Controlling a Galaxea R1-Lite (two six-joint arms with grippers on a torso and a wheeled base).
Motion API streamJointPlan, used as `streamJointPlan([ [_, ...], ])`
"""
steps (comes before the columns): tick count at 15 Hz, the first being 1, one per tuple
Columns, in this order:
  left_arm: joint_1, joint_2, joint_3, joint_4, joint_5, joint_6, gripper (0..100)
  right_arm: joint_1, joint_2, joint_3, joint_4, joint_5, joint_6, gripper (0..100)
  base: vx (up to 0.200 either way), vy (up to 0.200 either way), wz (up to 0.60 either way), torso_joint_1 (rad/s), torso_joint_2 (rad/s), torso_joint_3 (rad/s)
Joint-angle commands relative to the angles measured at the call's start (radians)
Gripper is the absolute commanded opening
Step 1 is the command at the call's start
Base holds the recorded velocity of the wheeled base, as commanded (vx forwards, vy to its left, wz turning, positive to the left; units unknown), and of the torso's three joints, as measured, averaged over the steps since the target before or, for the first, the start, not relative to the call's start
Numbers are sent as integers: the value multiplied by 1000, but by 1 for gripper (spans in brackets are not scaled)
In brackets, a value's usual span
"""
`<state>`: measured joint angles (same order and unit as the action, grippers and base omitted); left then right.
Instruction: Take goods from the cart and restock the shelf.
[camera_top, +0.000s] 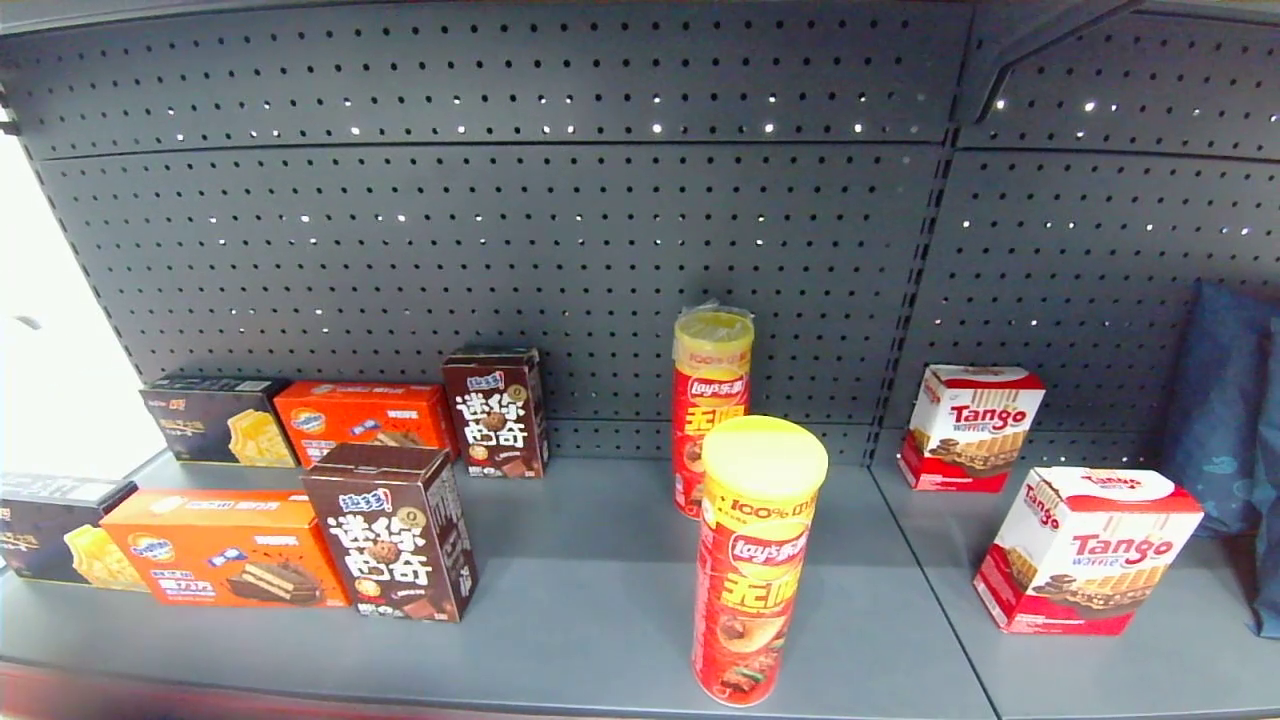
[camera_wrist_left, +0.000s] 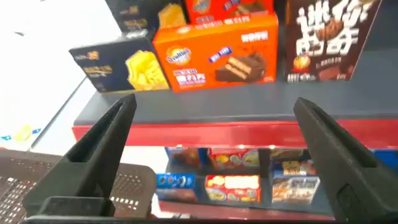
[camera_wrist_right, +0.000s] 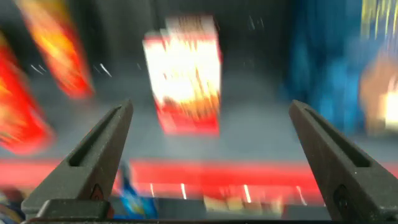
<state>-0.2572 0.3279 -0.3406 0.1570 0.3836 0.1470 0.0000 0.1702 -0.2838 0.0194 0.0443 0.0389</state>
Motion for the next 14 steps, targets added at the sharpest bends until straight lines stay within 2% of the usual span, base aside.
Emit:
streamJointPlan([
  [1, 1, -44, -5, 6, -14, 0, 100, 48, 339, -350, 90, 135, -48, 100, 0, 0, 0, 0, 0, 0],
  [2, 0, -44, 3, 7, -49, 0, 100, 69, 445, -471, 160, 160, -90, 100, 0, 0, 0, 0, 0, 0],
  [3, 1, -43, 8, 9, -71, 0, 100, 104, 512, -538, 215, 166, -120, 100, 0, 0, 0, 0, 0, 0],
  [4, 0, -32, 12, 9, -98, 0, 100, 207, 612, -623, 278, 163, -186, 100, 0, 0, 0, 0, 0, 0],
  [5, 0, -20, 12, 7, -114, -1, 100, 290, 687, -640, 283, 144, -209, 100, 0, 0, 0, 0, 0, 0],
  [6, 0, -16, 11, 7, -118, -3, 100, 336, 724, -644, 281, 121, -211, 100, 0, 0, 0, 0, 0, 0],
  [7, -4, -12, 2, 7, -123, -3, 100, 440, 784, -644, 278, 68, -209, 100, 0, 0, 0, 0, 0, 0],
  [8, -11, -9, 2, 7, -129, -3, 100, 506, 816, -637, 277, 40, -197, 100, 0, 0, 0, 0, 0, 0],
  [9, -17, -9, 2, 7, -132, -4, 100, 541, 845, -630, 275, 29, -177, 100, 0, 0, 0, 0, 0, 0],
  [11, -19, -7, 0, 9, -134, -4, 100, 578, 910, -598, 214, 26, -148, 100, 0, 0, 0, 0, 0, 0],
  [14, -19, 10, 2, 9, -147, -4, 100, 598, 1026, -509, 37, 28, -145, 100, 0, 0, 0, 0, 0, 0],
])
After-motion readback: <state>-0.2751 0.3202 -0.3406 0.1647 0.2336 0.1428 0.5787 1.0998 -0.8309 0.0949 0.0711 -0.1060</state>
